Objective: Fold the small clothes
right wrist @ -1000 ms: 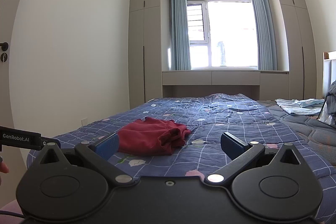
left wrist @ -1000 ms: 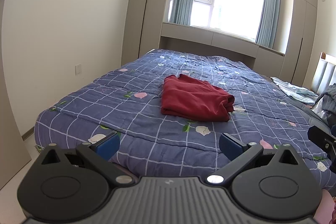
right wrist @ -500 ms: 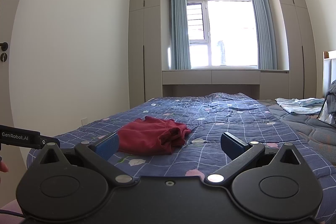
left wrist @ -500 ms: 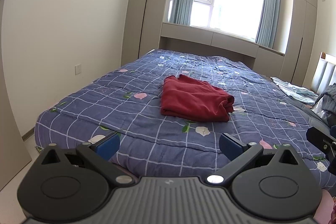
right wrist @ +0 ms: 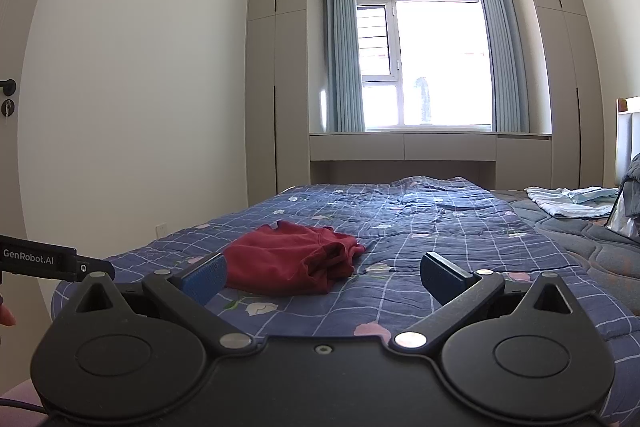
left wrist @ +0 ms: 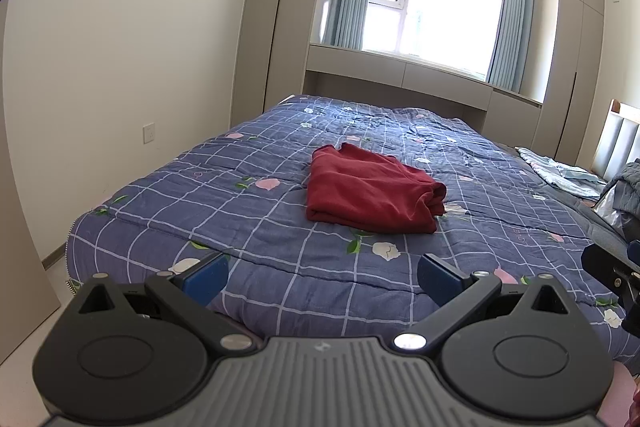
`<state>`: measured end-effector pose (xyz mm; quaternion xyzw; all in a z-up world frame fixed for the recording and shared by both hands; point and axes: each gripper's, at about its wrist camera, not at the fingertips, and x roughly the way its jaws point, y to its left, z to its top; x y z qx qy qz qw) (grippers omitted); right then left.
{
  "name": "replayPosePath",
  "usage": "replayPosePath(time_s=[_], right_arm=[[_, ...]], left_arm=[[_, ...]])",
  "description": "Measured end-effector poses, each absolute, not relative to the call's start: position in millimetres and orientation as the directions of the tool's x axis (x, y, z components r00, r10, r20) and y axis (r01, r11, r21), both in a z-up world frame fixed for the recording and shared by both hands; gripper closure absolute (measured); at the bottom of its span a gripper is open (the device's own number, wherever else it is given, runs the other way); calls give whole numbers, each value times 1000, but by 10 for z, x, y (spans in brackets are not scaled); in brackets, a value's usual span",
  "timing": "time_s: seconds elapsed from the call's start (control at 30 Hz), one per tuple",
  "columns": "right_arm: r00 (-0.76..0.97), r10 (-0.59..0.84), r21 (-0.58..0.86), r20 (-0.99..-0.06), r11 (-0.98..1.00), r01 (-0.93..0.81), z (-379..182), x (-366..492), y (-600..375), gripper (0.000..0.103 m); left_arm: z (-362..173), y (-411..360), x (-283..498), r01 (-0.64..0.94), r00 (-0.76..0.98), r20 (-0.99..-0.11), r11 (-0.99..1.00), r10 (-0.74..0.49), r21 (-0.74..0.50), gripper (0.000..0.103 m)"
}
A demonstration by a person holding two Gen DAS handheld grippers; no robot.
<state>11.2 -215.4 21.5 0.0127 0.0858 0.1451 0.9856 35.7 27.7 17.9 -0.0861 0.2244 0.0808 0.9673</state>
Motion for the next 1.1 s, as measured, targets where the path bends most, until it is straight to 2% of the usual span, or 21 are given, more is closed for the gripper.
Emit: replayPosePath(time_s=[0.77, 1.1], right_arm=[[943, 287, 50, -168, 958, -283, 207, 119, -2148, 0], [943, 287, 50, -169, 958, -282, 199, 124, -2136, 0]], left_arm=[[160, 269, 378, -190, 885, -451, 973, 111, -132, 0], [210, 215, 336, -176, 898, -428, 975, 104, -133, 0]])
